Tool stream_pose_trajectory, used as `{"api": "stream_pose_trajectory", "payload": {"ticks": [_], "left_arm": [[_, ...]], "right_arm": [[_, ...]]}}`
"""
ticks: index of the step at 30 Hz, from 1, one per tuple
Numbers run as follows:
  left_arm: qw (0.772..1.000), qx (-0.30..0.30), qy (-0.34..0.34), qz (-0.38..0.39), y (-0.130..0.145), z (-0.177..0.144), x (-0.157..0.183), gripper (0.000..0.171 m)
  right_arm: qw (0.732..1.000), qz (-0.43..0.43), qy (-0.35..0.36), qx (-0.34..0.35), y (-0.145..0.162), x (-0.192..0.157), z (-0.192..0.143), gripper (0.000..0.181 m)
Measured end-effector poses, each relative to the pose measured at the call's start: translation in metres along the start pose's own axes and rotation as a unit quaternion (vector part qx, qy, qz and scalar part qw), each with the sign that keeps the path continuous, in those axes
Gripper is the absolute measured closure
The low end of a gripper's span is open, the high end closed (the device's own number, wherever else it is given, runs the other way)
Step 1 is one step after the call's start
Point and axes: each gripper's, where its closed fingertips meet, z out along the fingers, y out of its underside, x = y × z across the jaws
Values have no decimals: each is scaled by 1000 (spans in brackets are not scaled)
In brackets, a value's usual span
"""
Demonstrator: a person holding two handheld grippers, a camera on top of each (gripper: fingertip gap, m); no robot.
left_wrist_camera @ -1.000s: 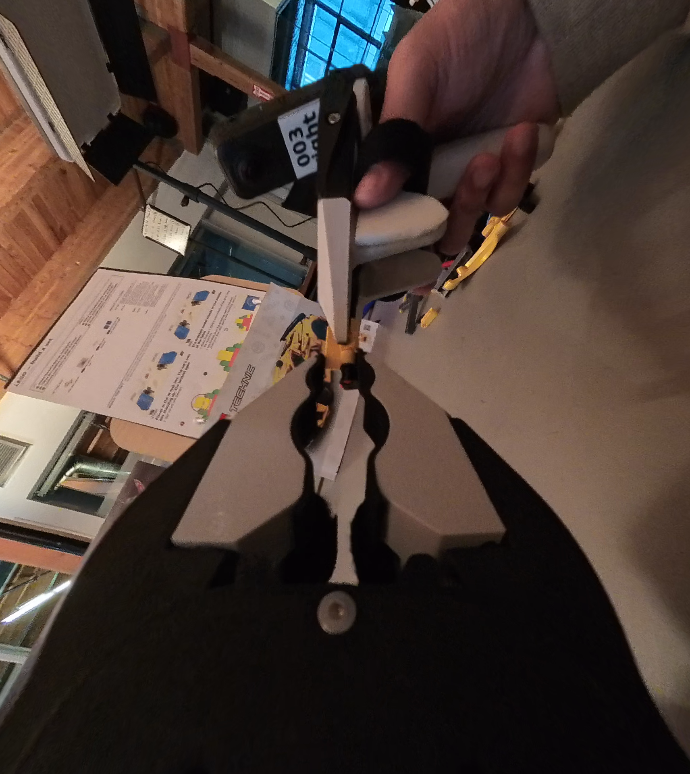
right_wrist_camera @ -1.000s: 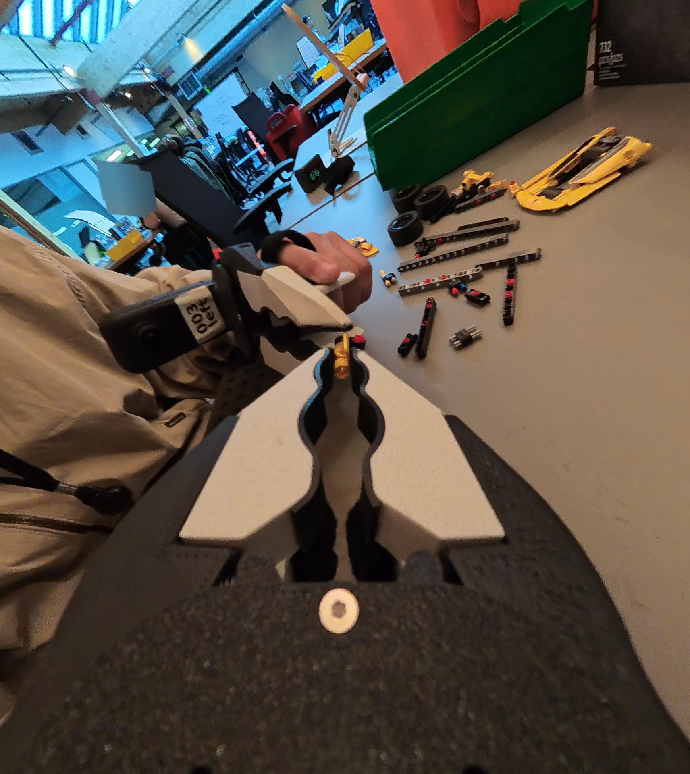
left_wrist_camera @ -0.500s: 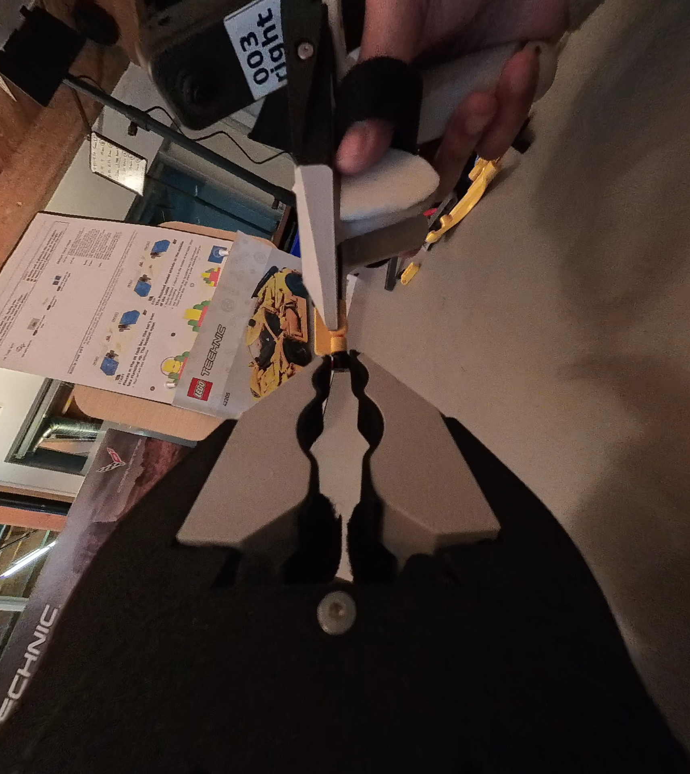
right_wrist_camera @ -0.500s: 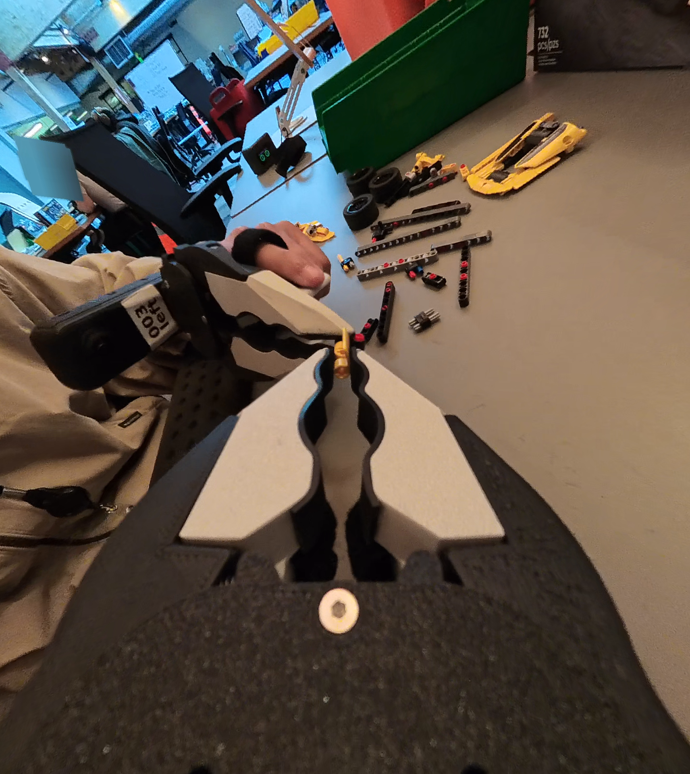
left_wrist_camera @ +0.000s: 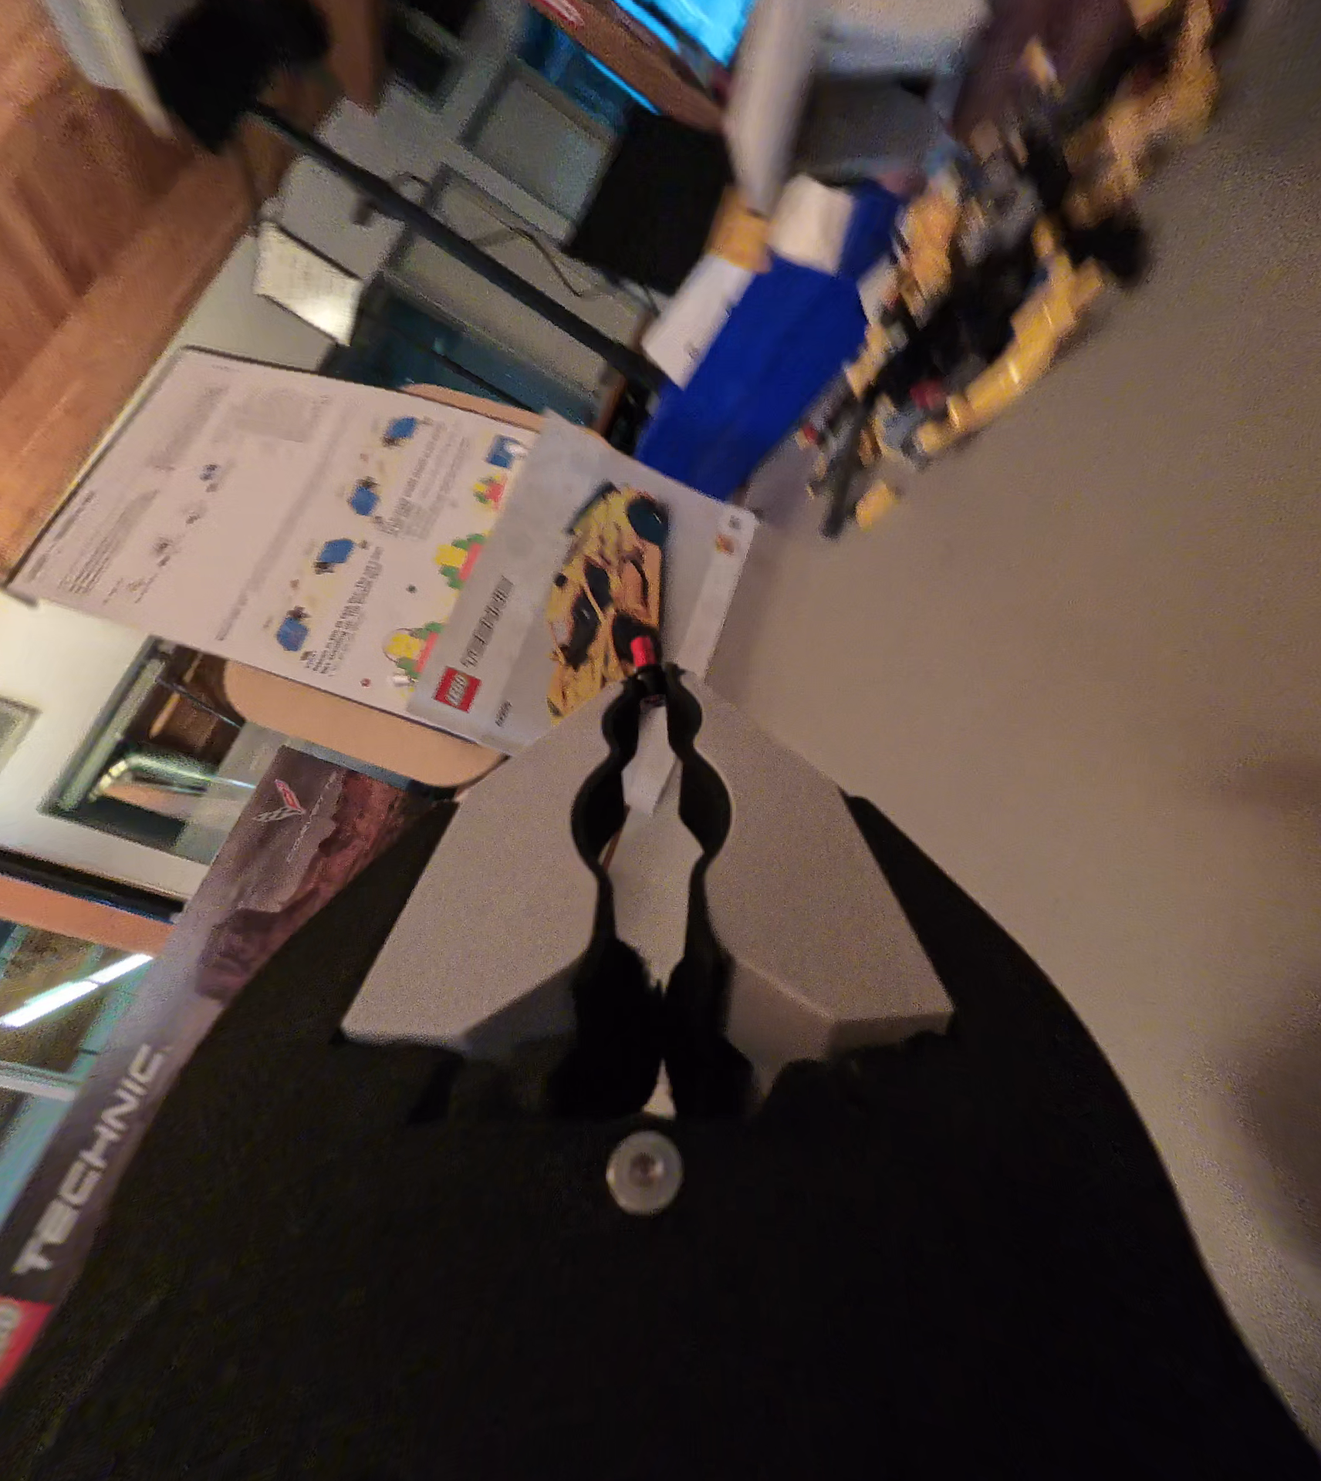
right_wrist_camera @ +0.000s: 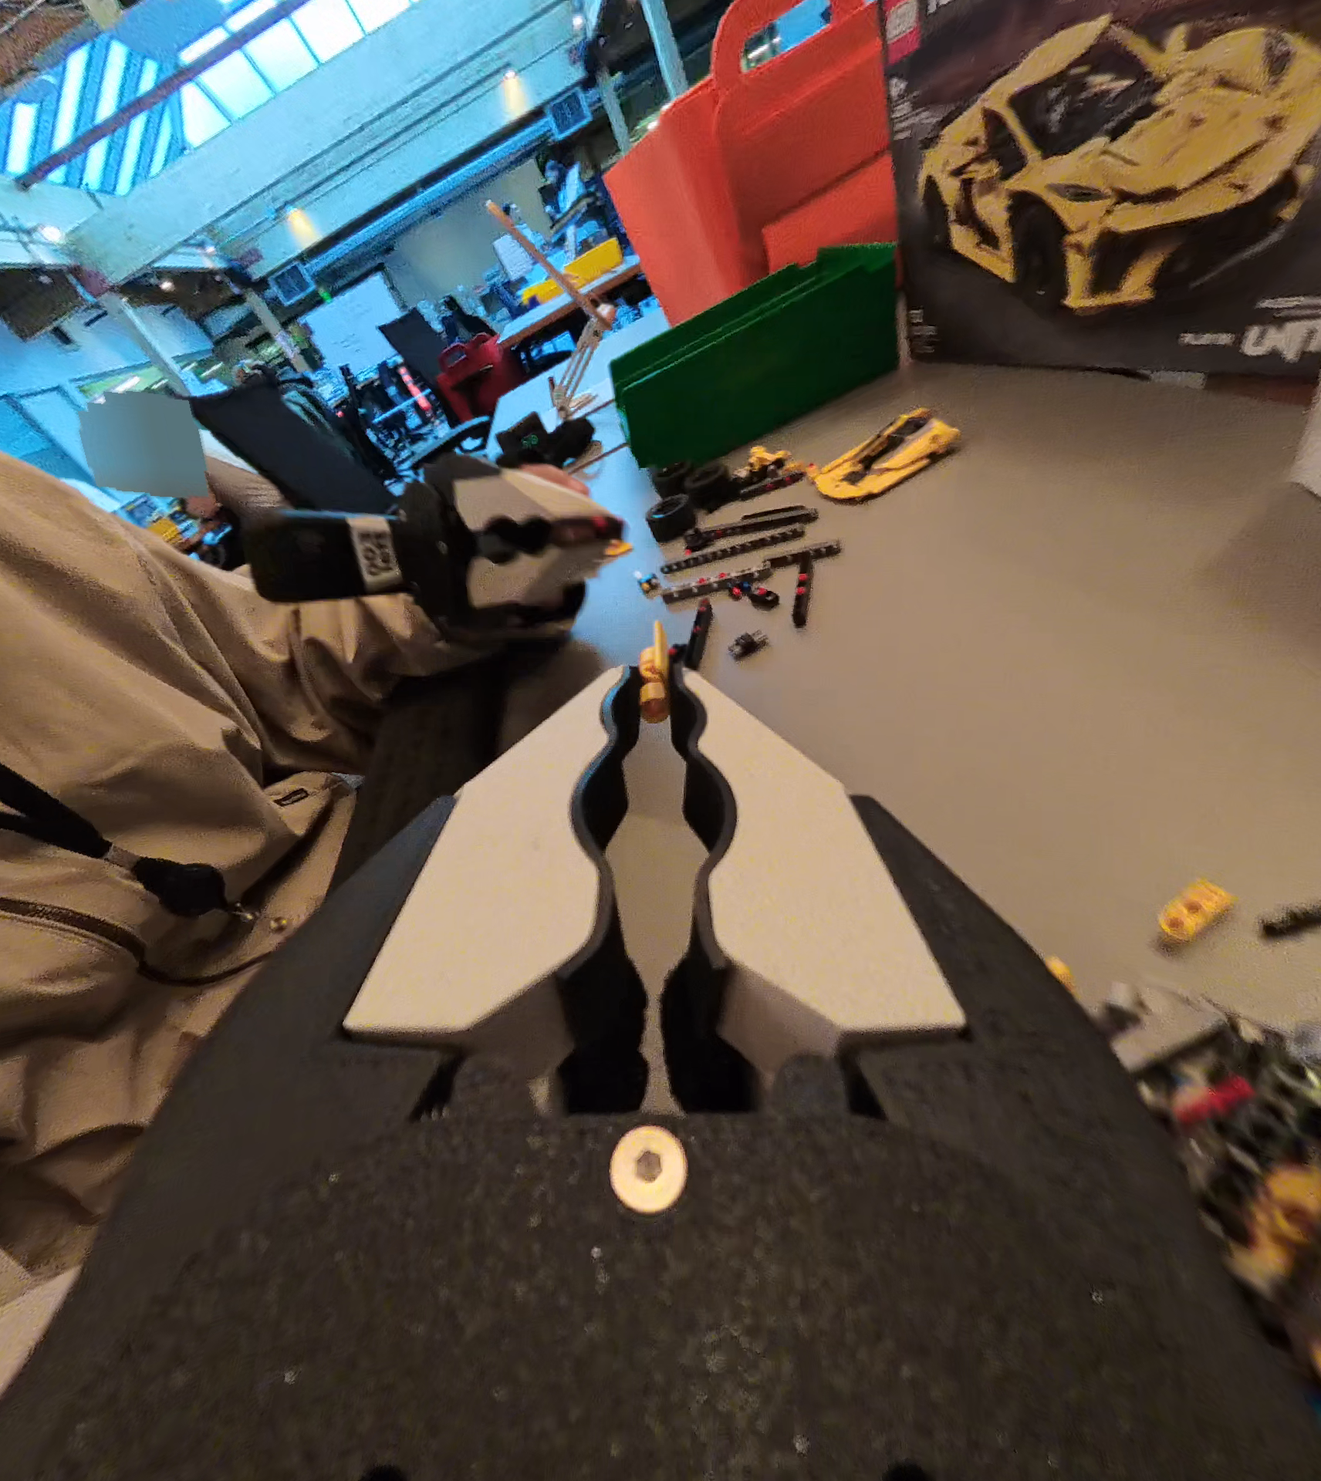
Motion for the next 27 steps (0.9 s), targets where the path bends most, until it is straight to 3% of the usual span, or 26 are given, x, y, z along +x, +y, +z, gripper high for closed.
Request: {"api": "stream_pose_trajectory", "payload": {"ticks": [3, 7, 10, 14, 16, 19, 22, 23, 27], "left_arm": [[998, 30, 7, -53, -17, 4, 0, 165], [979, 66, 49, -186, -22, 3, -4, 165], [931, 85, 107, -340, -23, 1, -10, 165], [843, 107, 185, -494, -25, 1, -10, 165], [802, 109, 222, -543, -24, 2, -6, 165], [778, 101, 254, -566, -23, 4, 4, 165], [724, 119, 298, -610, -34, 0, 8, 165], [707, 129, 308, -624, -38, -1, 7, 165], [698, 136, 336, -617, -43, -4, 12, 165]], "right_arm": [[998, 3, 61, -28, 16, 22, 12, 174], [974, -53, 104, -193, 71, 33, 63, 174], [950, -98, 112, -273, 99, 32, 90, 174], [932, -143, 126, -308, 118, 35, 98, 174], [941, -128, 118, -289, 112, 33, 98, 159], [978, -85, 75, -176, 70, 15, 102, 143], [997, -68, -4, -24, 18, -21, 105, 143], [997, -68, -33, -1, 11, -32, 106, 154], [994, -47, -100, 13, 8, -52, 110, 157]]}}
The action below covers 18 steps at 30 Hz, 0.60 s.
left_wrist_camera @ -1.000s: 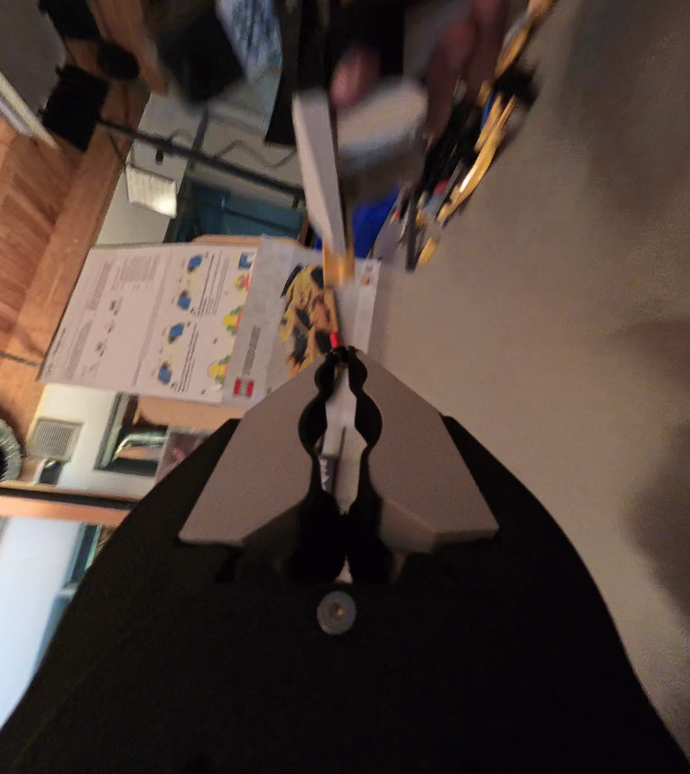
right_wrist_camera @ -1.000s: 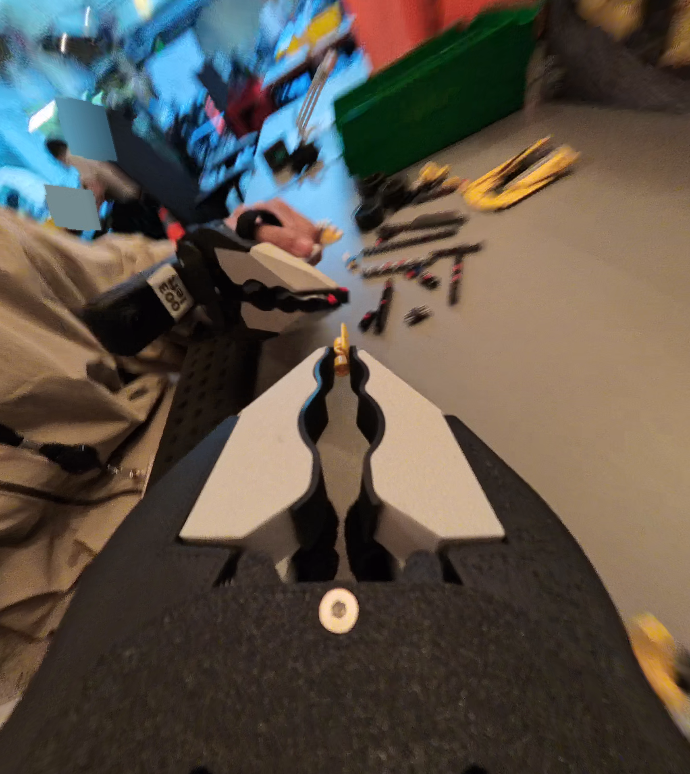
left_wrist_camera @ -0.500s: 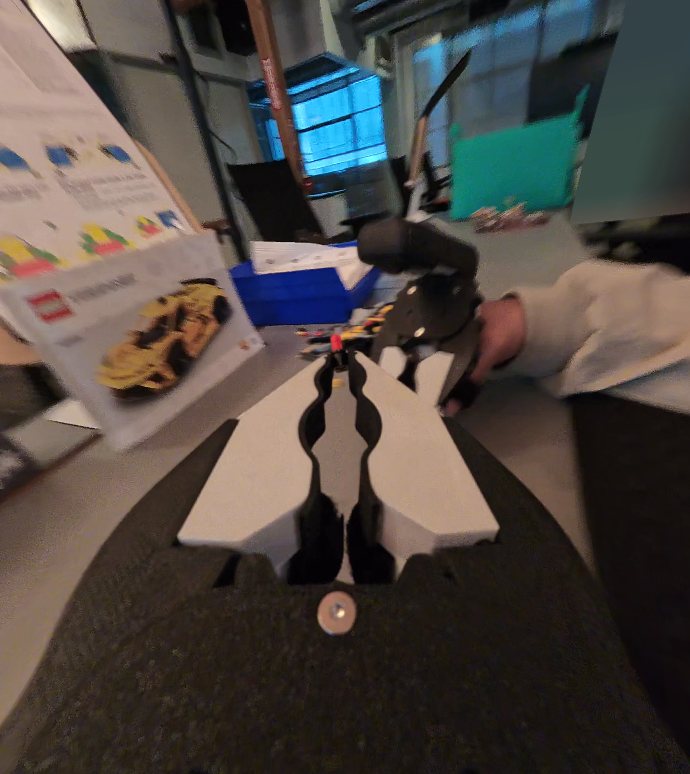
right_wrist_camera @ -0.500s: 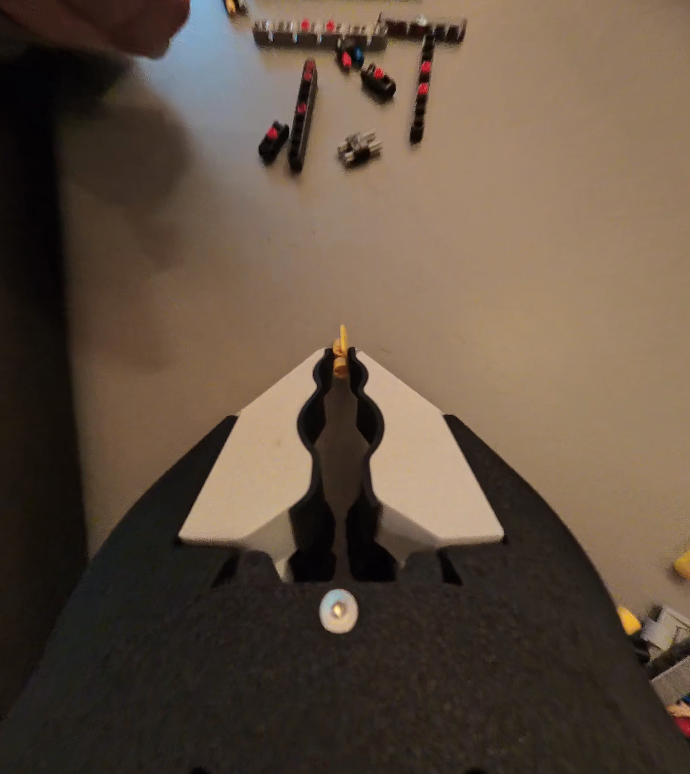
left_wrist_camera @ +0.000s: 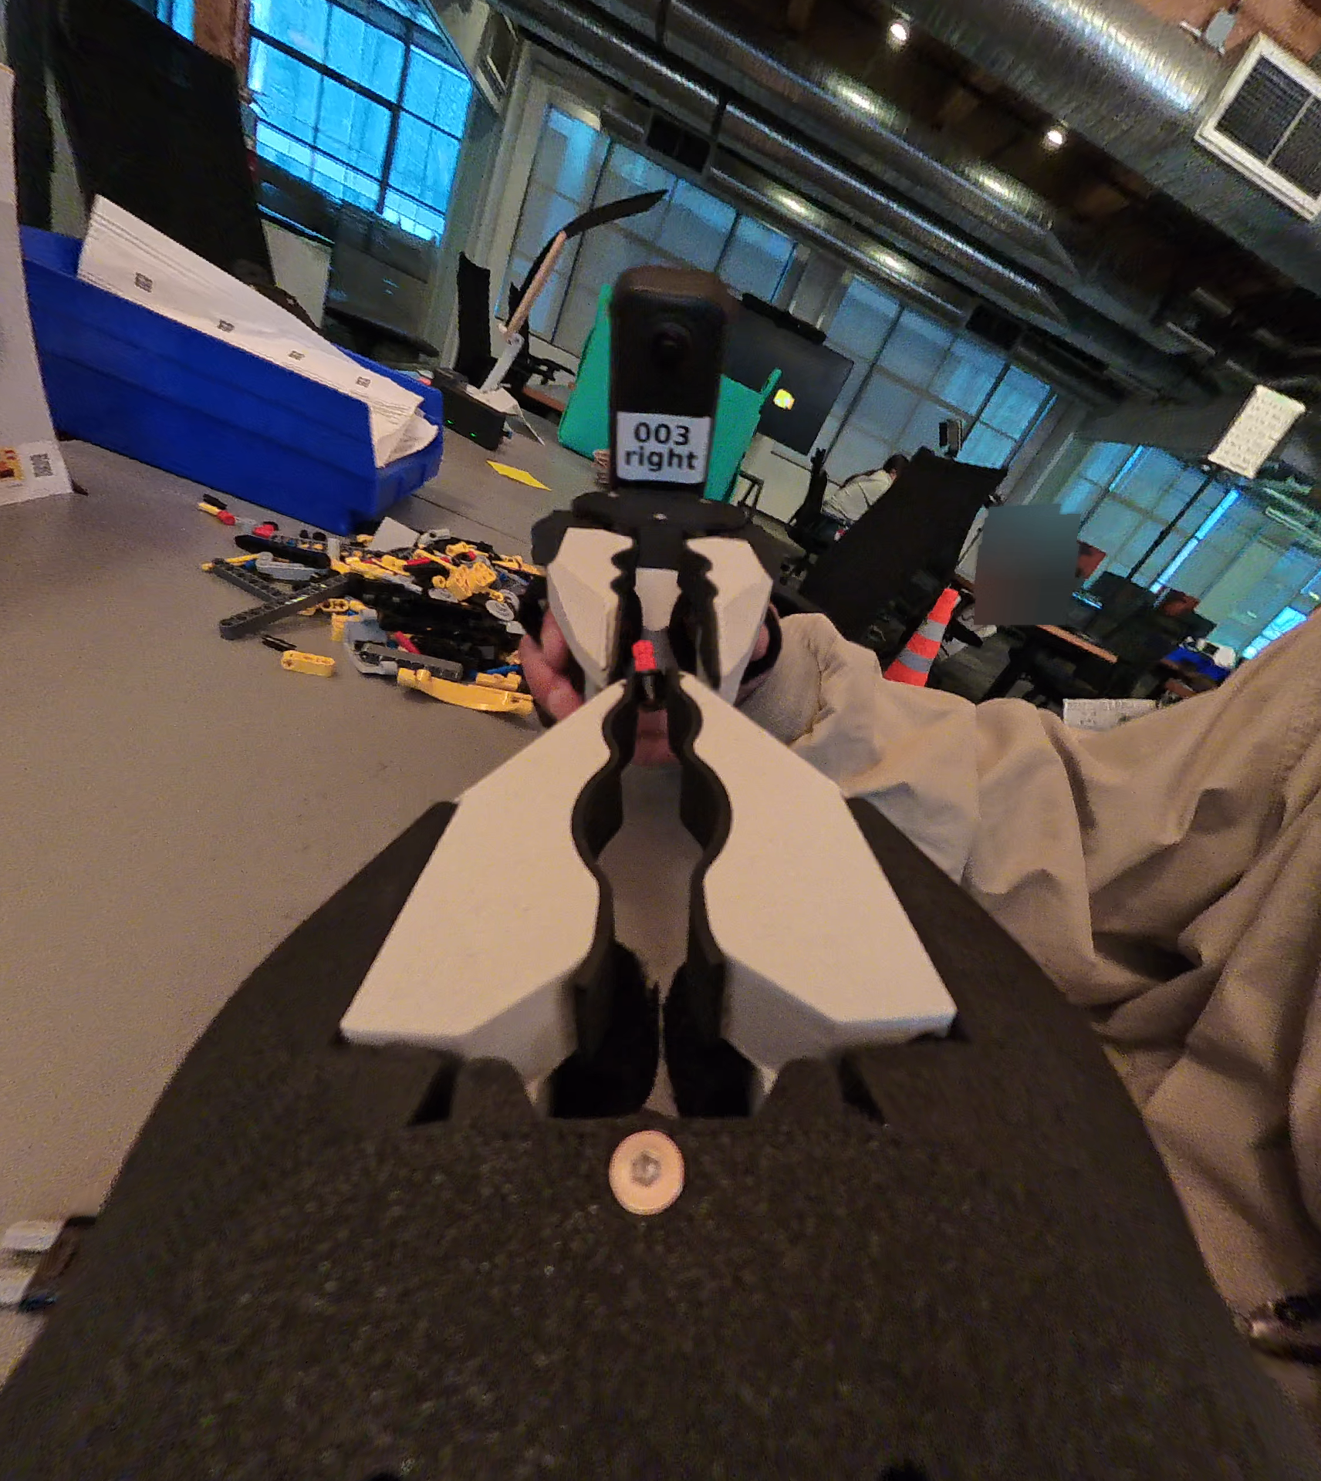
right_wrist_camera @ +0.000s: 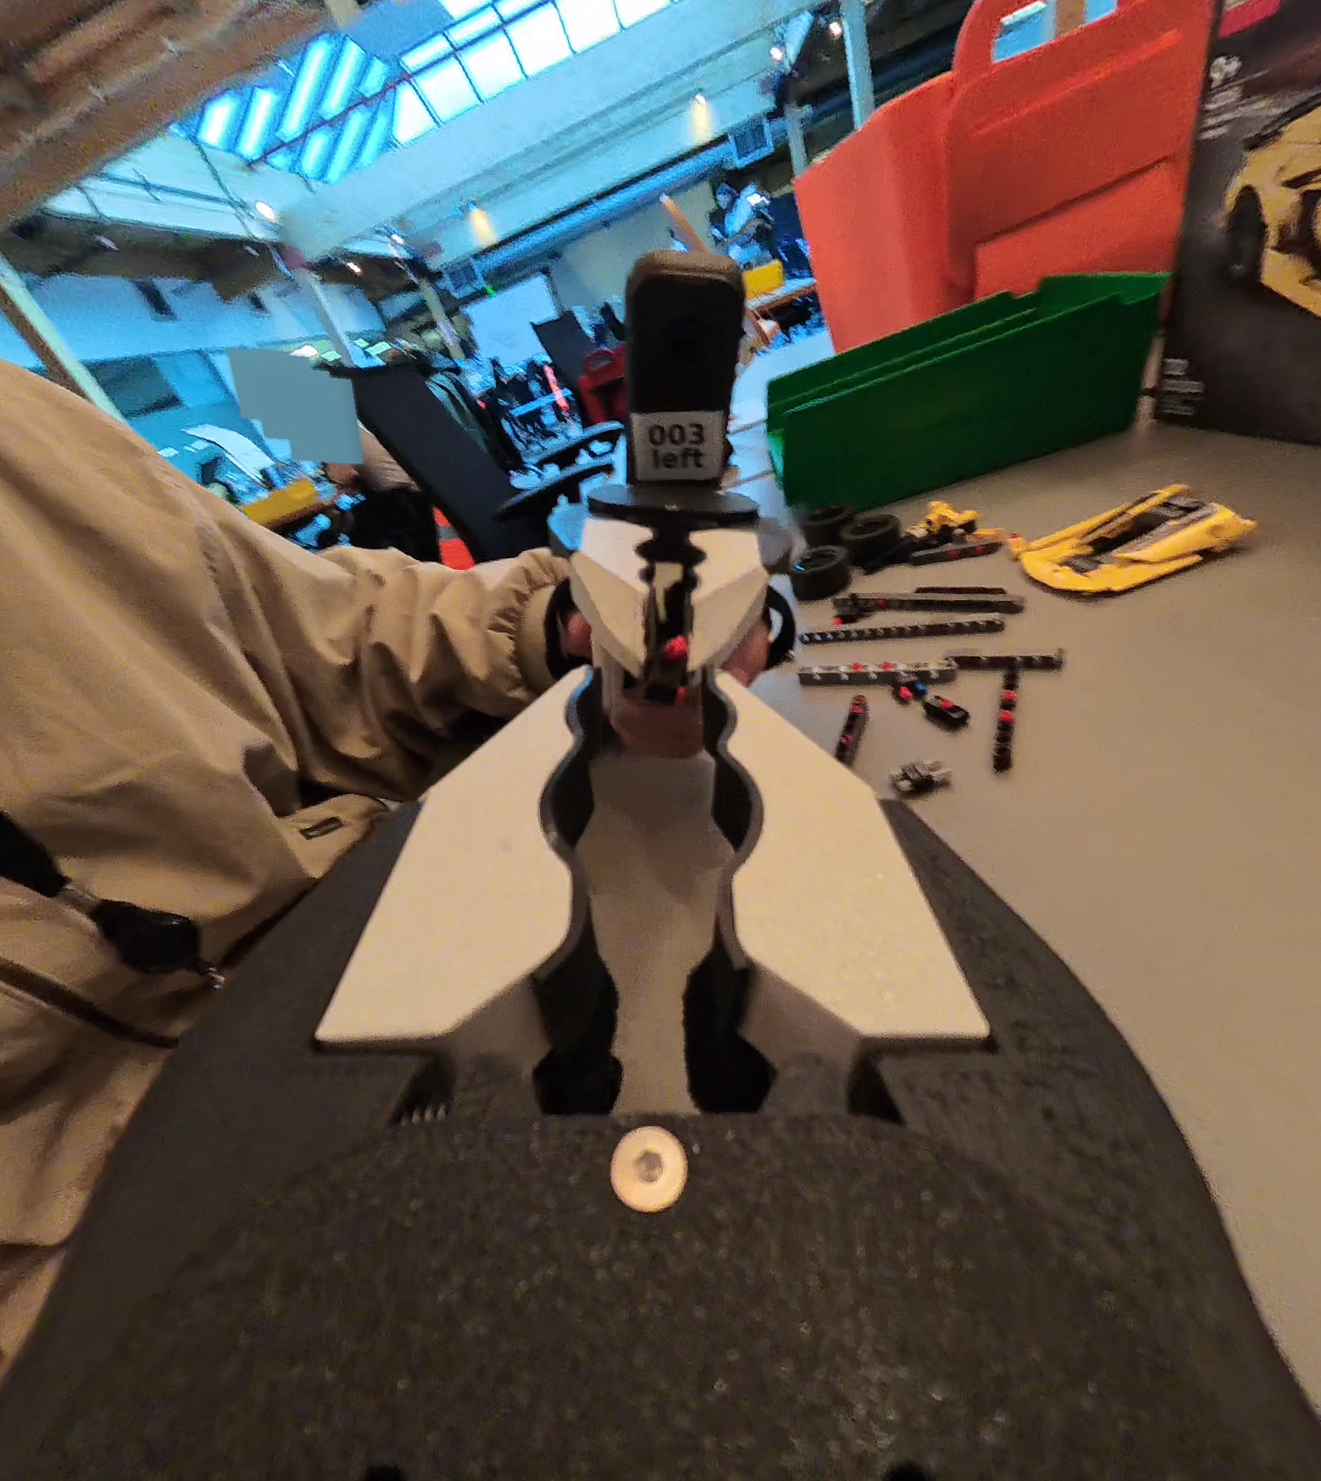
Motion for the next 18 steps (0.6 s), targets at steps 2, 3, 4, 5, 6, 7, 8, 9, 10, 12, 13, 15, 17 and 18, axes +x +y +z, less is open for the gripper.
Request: {"api": "stream_pose_trajectory", "payload": {"ticks": [2, 3, 4, 5, 6, 7, 8, 9, 10, 12, 13, 15, 17, 18], "left_arm": [[1000, -7, 15, 0, 3, 1, 6, 165], [1000, -11, 15, 5, 4, 2, 7, 165], [1000, -13, 13, 12, 5, 2, 7, 165], [1000, -16, 10, 20, 5, 2, 7, 165], [999, -19, 5, 28, 6, 2, 7, 165], [999, -23, 4, 34, 8, 3, 8, 166], [999, -25, 5, 38, 8, 3, 9, 165], [999, -25, 5, 41, 8, 4, 10, 165], [999, -27, 4, 45, 9, 4, 10, 165], [998, -34, -6, 52, 11, 5, 8, 165], [998, -36, -8, 54, 12, 5, 8, 165], [998, -36, -11, 56, 13, 6, 9, 165], [996, -33, -17, 76, 11, 7, 10, 165], [995, -30, -26, 97, 9, 7, 11, 165]], "right_arm": [[1000, 8, -21, 3, -1, -5, 1, 157], [999, 14, -34, 4, -2, -9, 1, 161], [999, 21, -40, 4, -1, -10, 2, 161], [999, 24, -40, 3, -1, -10, 2, 163], [999, 26, -38, 1, 0, -10, 2, 163], [999, 27, -36, -3, 1, -9, 1, 166], [999, 27, -35, -5, 2, -9, 1, 169], [999, 27, -33, -3, 2, -9, 0, 172], [999, 28, -30, -4, 2, -8, 0, 176], [999, 37, -28, -12, 5, -5, 0, 177], [999, 35, -29, -16, 7, -5, -1, 177], [999, 32, -29, -22, 7, -6, -2, 177], [999, 19, -29, -26, 6, -8, -4, 178], [999, 9, -26, -28, 4, -8, -5, 178]]}}
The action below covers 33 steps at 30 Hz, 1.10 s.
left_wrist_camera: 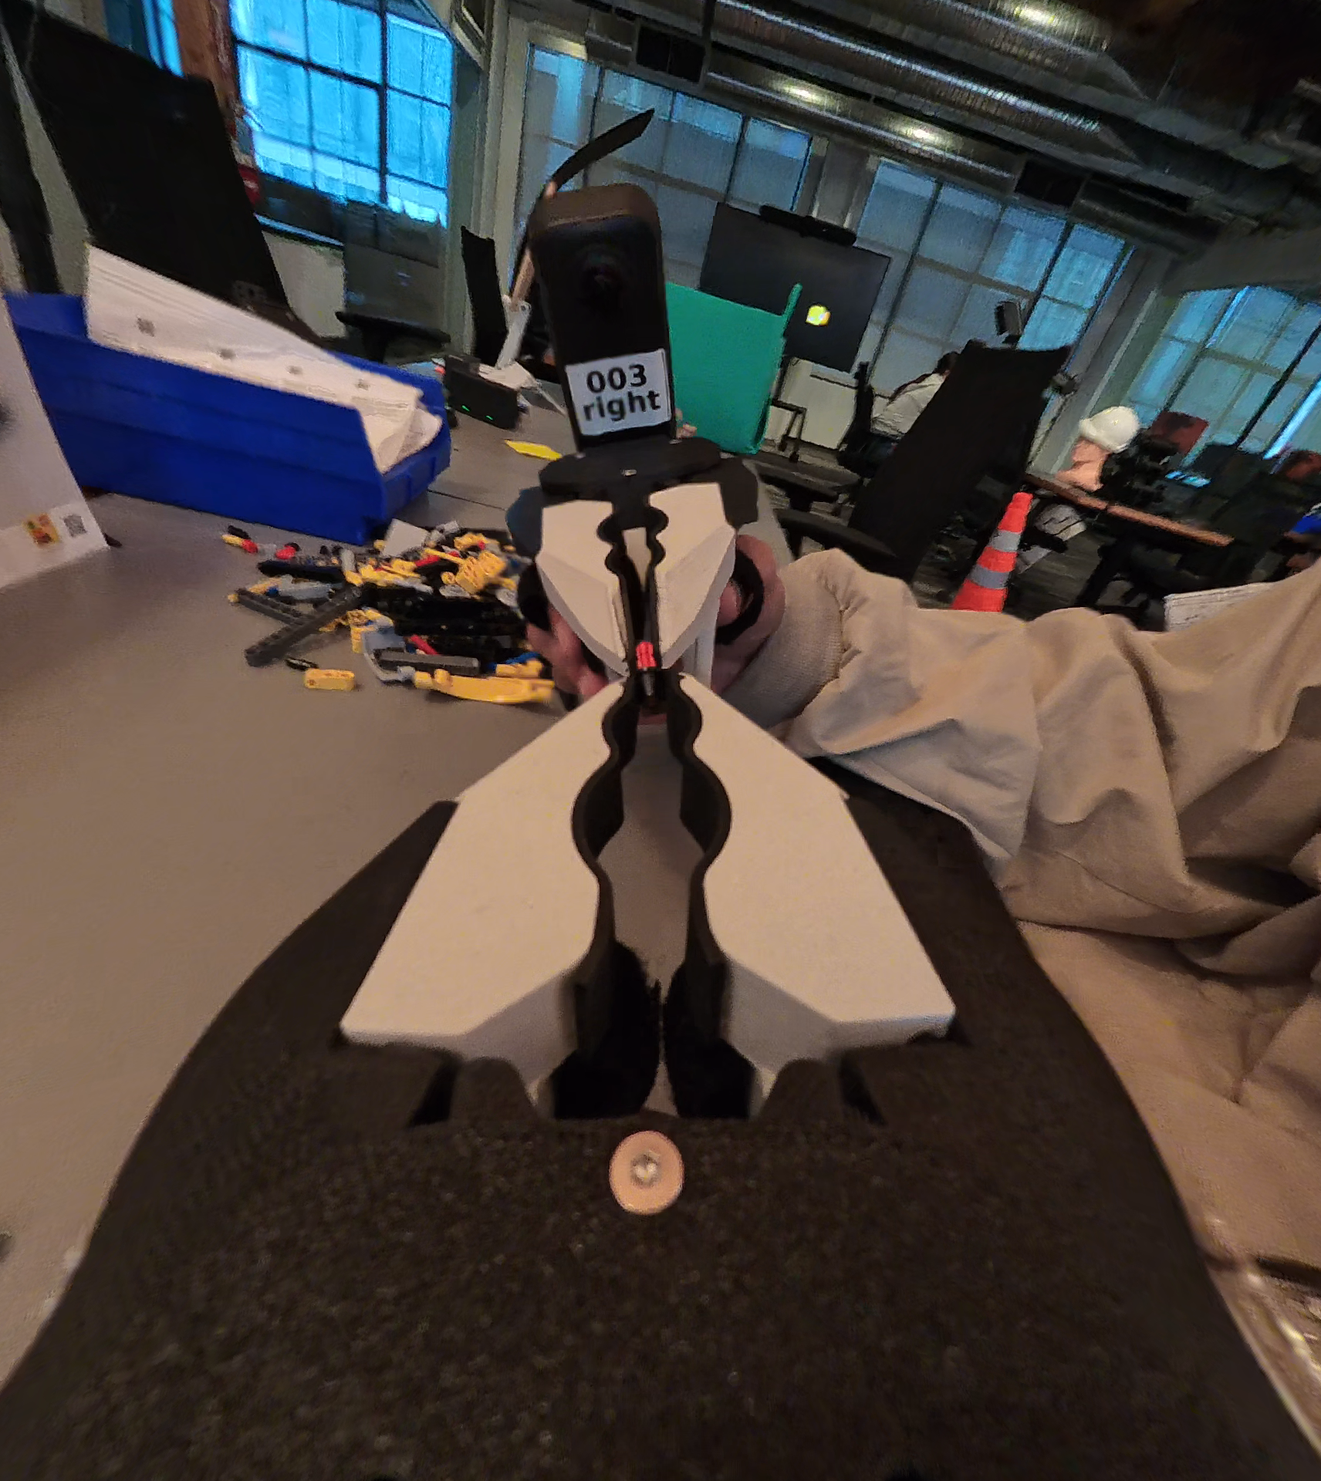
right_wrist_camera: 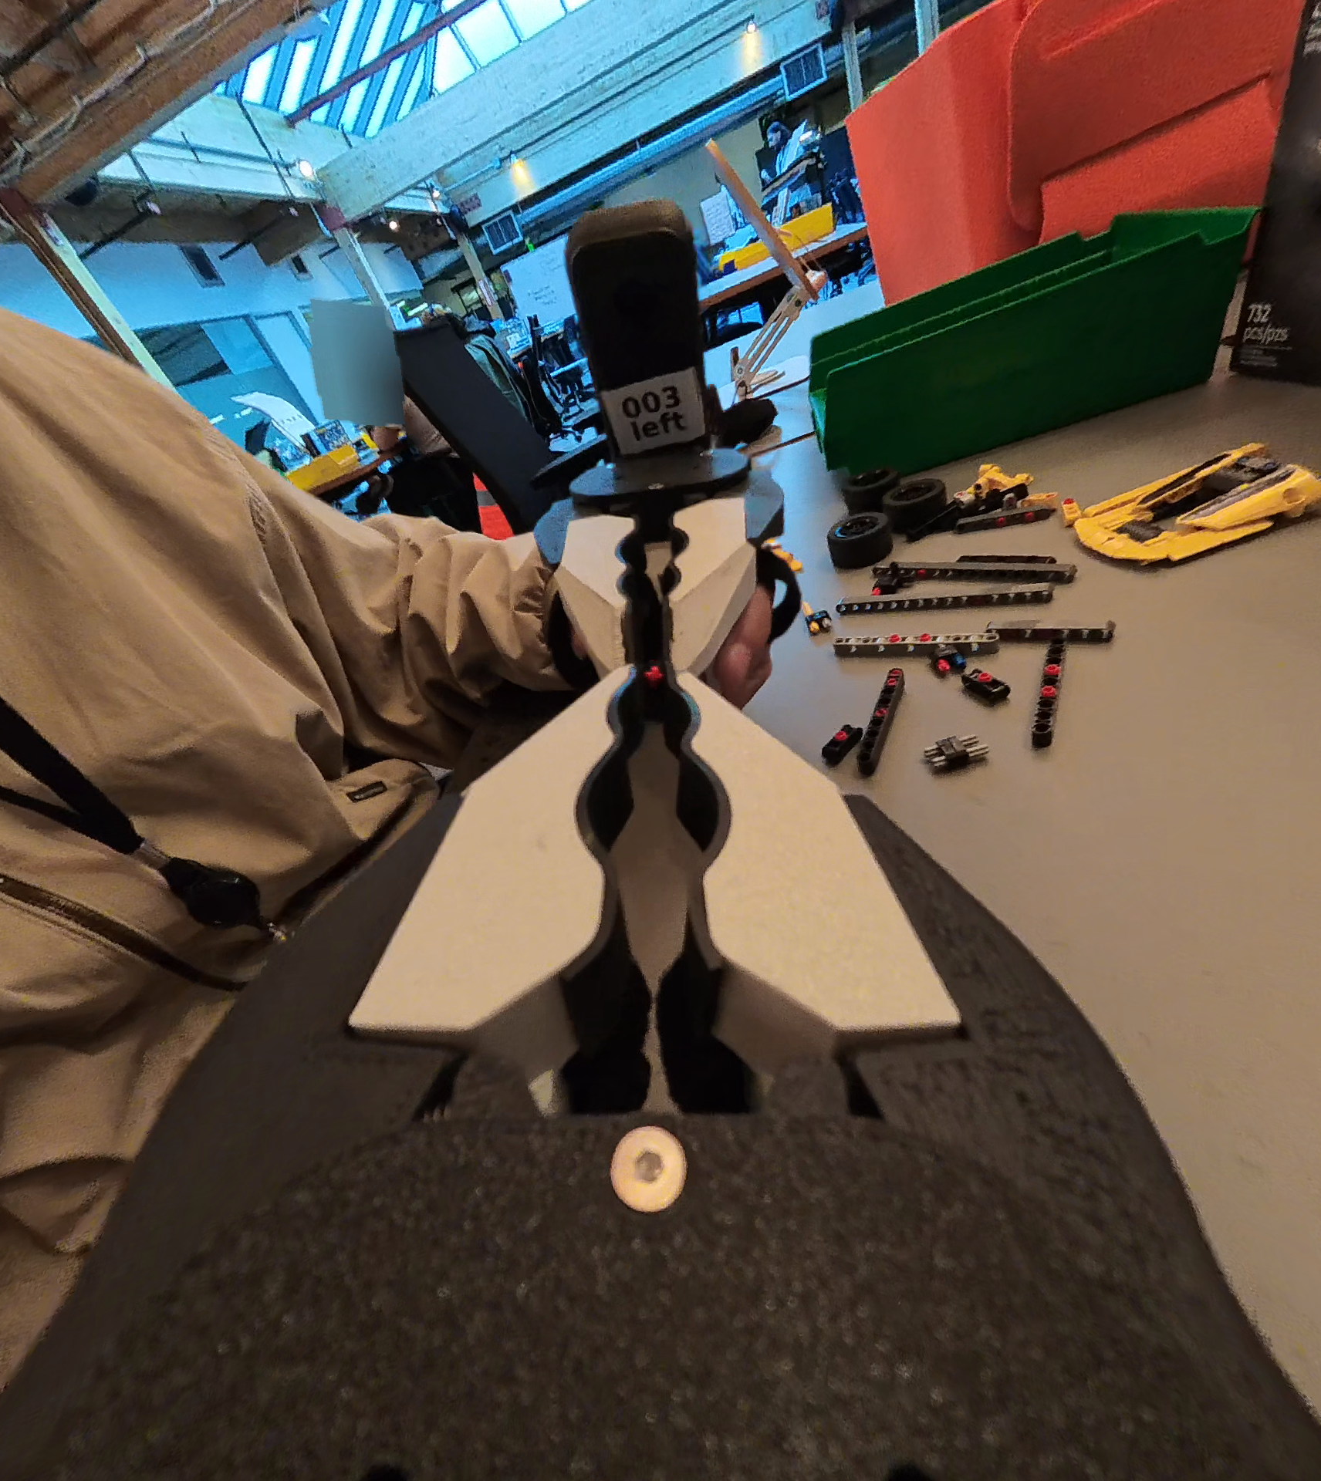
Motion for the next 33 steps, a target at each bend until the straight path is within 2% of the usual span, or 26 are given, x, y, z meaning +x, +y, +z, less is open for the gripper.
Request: {"api": "stream_pose_trajectory", "payload": {"ticks": [3, 6, 8, 9, 10, 12, 14, 15, 16, 17, 19, 20, 23, 29, 33], "left_arm": [[998, -25, -14, 47, 6, 1, 0, 165], [996, -39, -21, 76, 10, -3, 1, 165], [997, 5, -41, 60, -6, -26, -11, 166], [997, 26, -48, 51, -14, -35, -17, 166], [997, 33, -51, 48, -17, -38, -19, 166], [997, 31, -37, 63, -19, -31, -12, 166], [994, 17, -42, 97, -14, -23, -7, 166], [989, -2, -61, 131, -8, -20, -9, 166], [979, -23, -94, 181, -2, -19, -15, 166], [958, -46, -134, 248, 3, -20, -21, 166], [898, -91, -198, 382, 10, -21, -30, 165], [874, -102, -210, 426, 11, -21, -30, 166], [832, -126, -224, 492, 17, -18, -30, 166], [814, -138, -220, 520, 22, -15, -30, 166], [812, -138, -214, 525, 24, -14, -27, 166]], "right_arm": [[999, -20, 14, -45, 10, 2, -3, 179], [998, -35, 34, -42, 5, 4, -14, 181], [990, -27, 55, 130, -50, 6, -79, 181], [983, -45, 97, 148, -56, 10, -106, 181], [982, -43, 131, 127, -47, 19, -115, 181], [987, -7, 126, 102, -31, 26, -100, 181], [993, -19, 103, 57, -19, 22, -62, 181], [996, -24, 84, 35, -12, 17, -42, 175], [997, -13, 73, 6, -2, 16, -25, 157], [998, 5, 59, -19, 6, 15, -12, 155], [997, 52, 57, -31, 15, 21, 0, 159], [995, 69, 61, -30, 18, 26, 2, 170], [995, 93, 34, -5, 14, 24, 4, 178], [995, 91, 34, -14, 18, 25, 9, 171], [994, 98, 35, -20, 21, 26, 11, 164]]}}
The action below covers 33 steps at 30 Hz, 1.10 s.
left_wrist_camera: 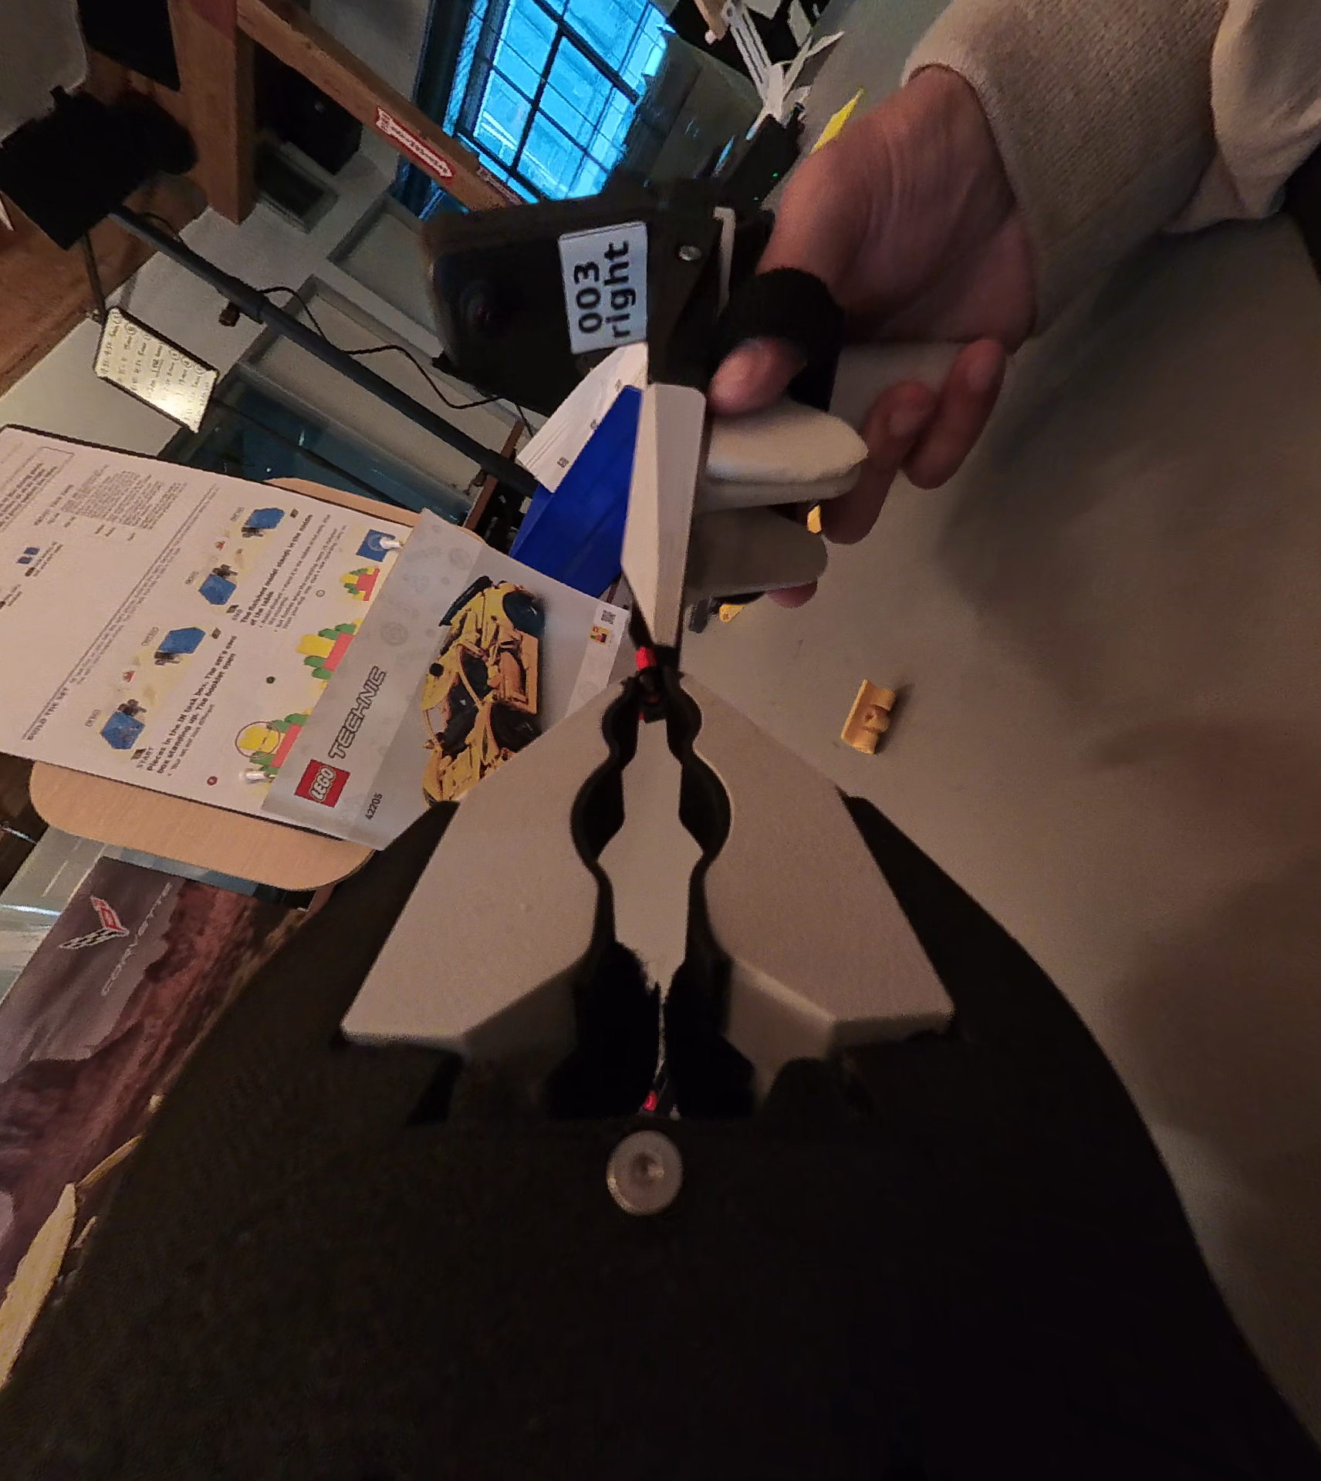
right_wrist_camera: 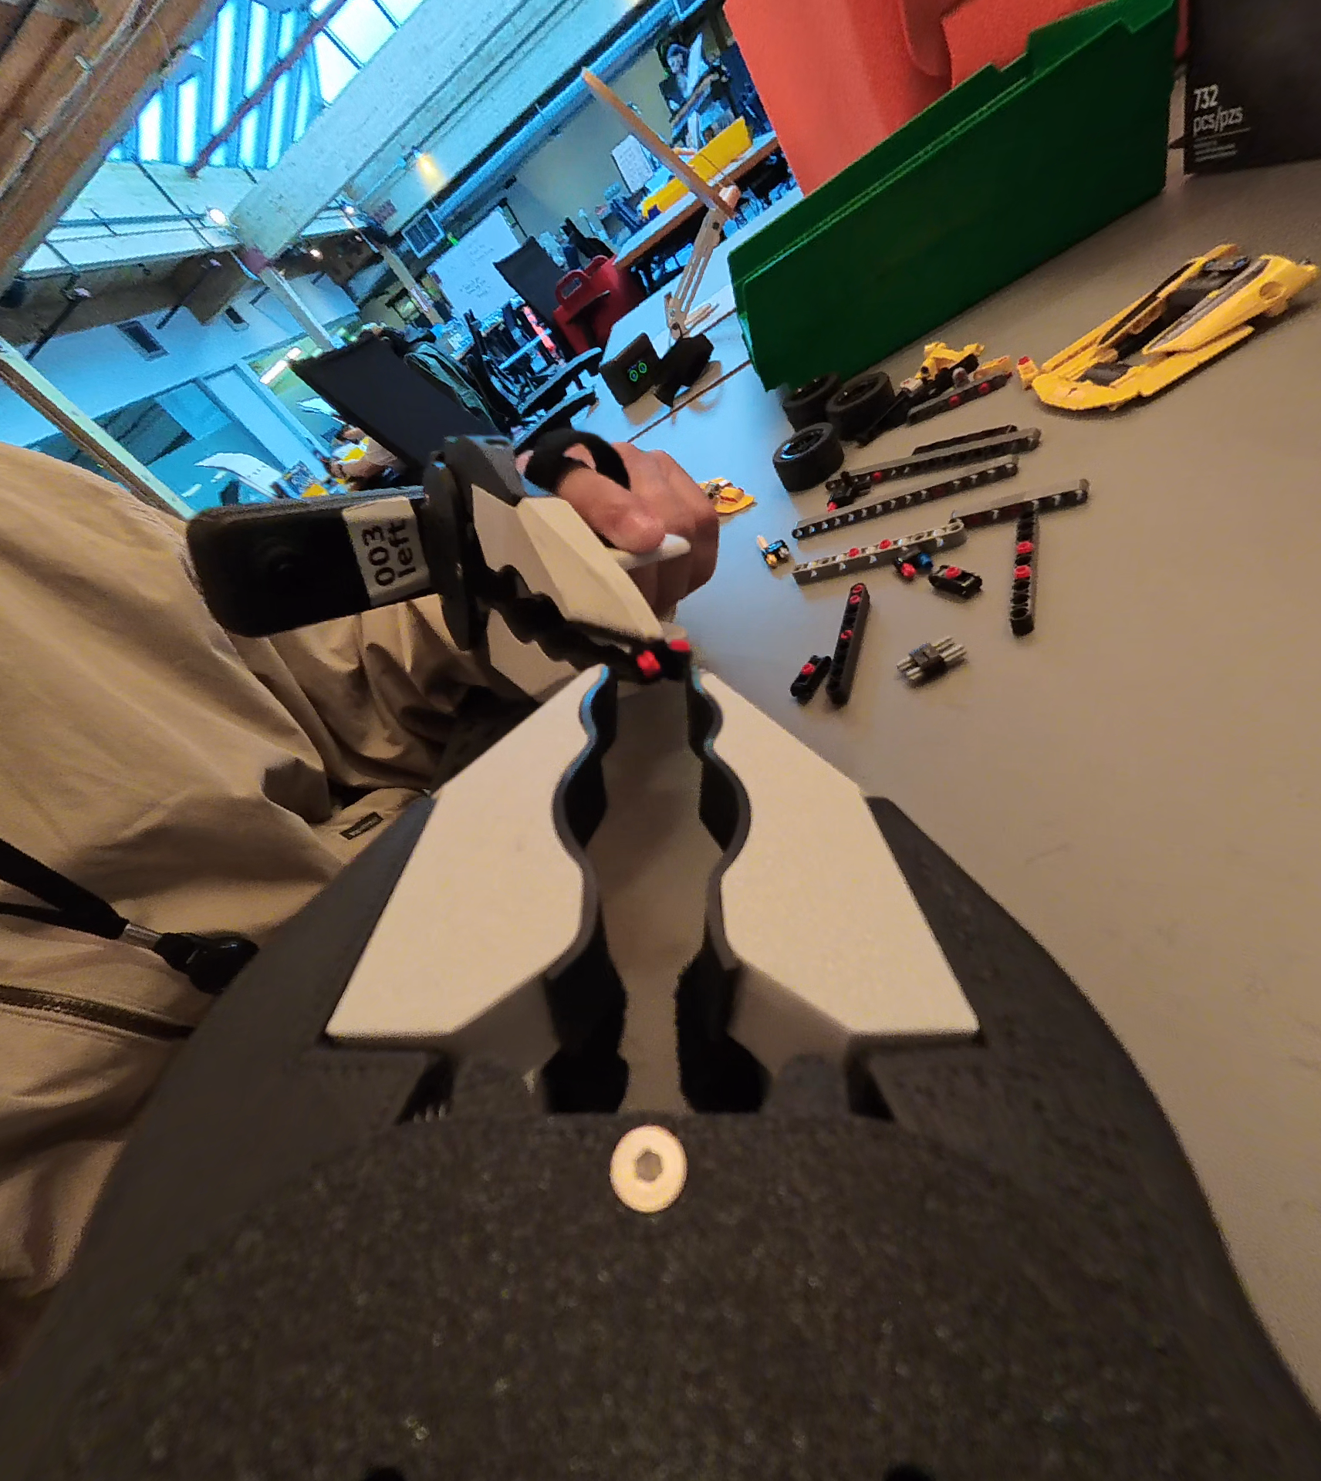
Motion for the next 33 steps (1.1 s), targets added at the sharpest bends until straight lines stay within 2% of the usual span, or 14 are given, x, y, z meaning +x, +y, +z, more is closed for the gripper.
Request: {"api": "stream_pose_trajectory", "payload": {"ticks": [6, 13, 16, 22, 23, 25, 26, 27, 29, 30, 31, 33], "left_arm": [[1000, 6, 2, 15, -3, 0, 4, 166], [997, -13, -20, 69, -5, 1, 5, 166], [998, 2, -18, 55, -15, -3, 3, 166], [996, 25, -27, 87, -24, -11, 3, 166], [995, 28, -43, 88, -24, -16, -3, 166], [996, 45, -67, 27, -21, -31, -24, 166], [997, 49, -63, -4, -19, -32, -27, 166], [997, 43, -69, -10, -17, -31, -29, 166], [996, 16, -77, -41, -1, -25, -37, 166], [995, 0, -71, -74, 12, -22, -39, 166], [993, -21, -71, -97, 28, -20, -43, 166], [983, -90, -83, -134, 61, -19, -51, 165]], "right_arm": [[1000, 2, -15, -1, 1, -5, 0, 177], [1000, -8, -12, -11, 3, -6, -2, 177], [999, -20, -47, 1, 0, -17, -5, 178], [996, -53, -73, -22, 2, -28, -6, 179], [997, -57, -59, 2, -7, -24, -17, 178], [990, -36, -43, 132, -47, -15, -81, 180], [987, -48, -10, 153, -52, -9, -107, 179], [987, -57, 35, 143, -49, 0, -121, 179], [975, -49, 179, 124, -42, 39, -143, 178], [956, -41, 268, 109, -35, 63, -159, 177], [926, -38, 365, 93, -29, 86, -182, 177], [836, -42, 542, 70, -18, 112, -243, 177]]}}
